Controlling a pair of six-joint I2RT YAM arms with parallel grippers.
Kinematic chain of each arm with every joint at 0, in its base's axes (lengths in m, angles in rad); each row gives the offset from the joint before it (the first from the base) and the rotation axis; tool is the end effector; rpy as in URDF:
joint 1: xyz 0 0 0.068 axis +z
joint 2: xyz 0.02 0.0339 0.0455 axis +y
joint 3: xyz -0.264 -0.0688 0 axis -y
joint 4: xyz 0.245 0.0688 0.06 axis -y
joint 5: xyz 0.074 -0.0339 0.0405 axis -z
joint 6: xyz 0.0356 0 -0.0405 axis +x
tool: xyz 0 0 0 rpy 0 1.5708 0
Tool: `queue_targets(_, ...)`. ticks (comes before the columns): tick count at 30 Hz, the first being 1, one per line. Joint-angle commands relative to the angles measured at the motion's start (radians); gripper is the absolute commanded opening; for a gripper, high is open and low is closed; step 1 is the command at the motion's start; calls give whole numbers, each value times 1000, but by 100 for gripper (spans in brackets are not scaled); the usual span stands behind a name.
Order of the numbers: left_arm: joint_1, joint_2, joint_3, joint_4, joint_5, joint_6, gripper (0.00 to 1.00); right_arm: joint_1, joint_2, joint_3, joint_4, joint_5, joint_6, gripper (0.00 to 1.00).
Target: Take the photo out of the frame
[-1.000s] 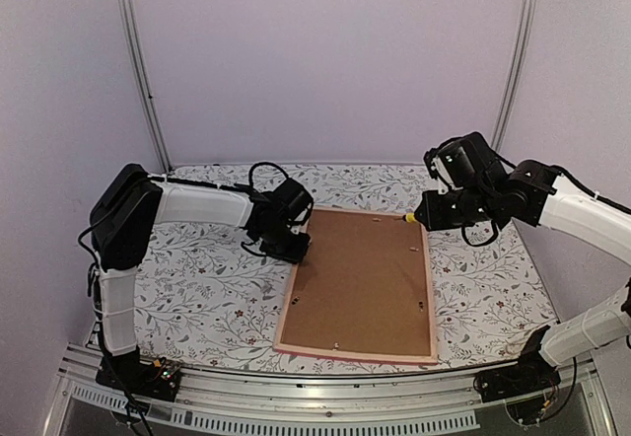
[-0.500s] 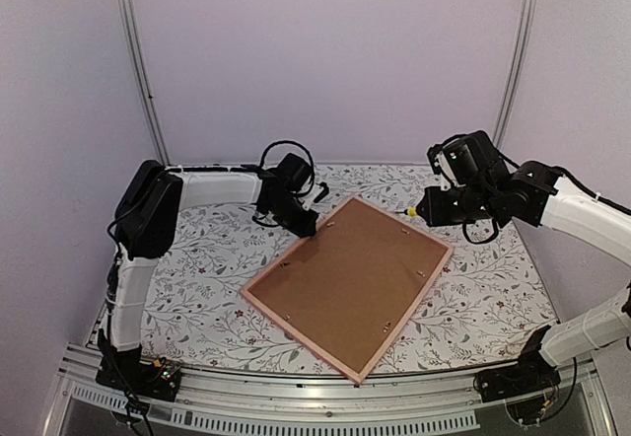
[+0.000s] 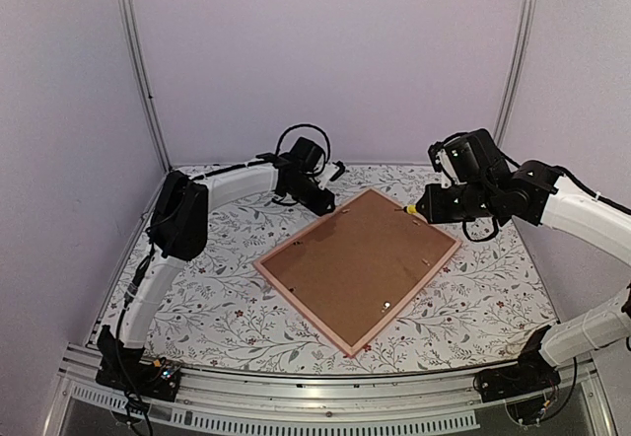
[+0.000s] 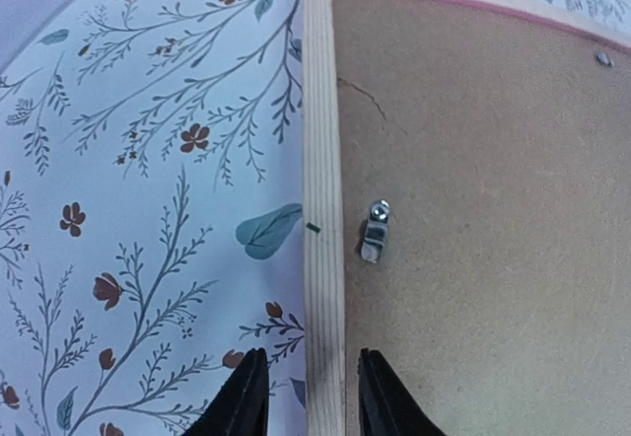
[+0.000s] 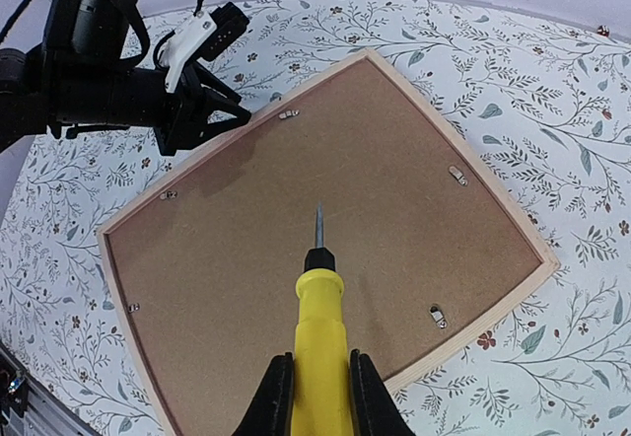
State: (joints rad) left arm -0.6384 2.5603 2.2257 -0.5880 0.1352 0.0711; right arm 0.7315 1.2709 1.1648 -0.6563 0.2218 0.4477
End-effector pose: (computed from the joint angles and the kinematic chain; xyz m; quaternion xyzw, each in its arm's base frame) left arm 0.4450 -0.3362 0.1476 0.3487 0.8794 -0.1504 0.2871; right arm 0.2066 0.1749 0.3243 -0.0861 0.9107 0.1328 0.3814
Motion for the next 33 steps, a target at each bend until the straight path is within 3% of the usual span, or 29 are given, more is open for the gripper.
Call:
queue_targets(1,9,-34,45,32,-46,-17,37,-7,3,5,25,-19,-7,0)
queue_targets(4,9,-73,39,24,-108,-63,48,-7,12,13,21,-25,-7,0)
queue_targets(7,8,-154,-11,5,-188,-168,51,-7,16,21,21,-26,-7,0)
queue_targets(15,9,-471,-413,-8,-276,-560,52,-7,33,41,24,-18,-18,0)
queue_targets(21,8,-672,-711,11,-260,-837,52,-7,47,62,49,-38,-31,0)
queue_targets(29,-13,-865,-1014,78,-234,-1087,51,-8,46,51,127,-60,-19,0)
queue_targets(33,-29,-895,-1095,79,-249,-1170,50,-8,40,49,158,-66,-12,0)
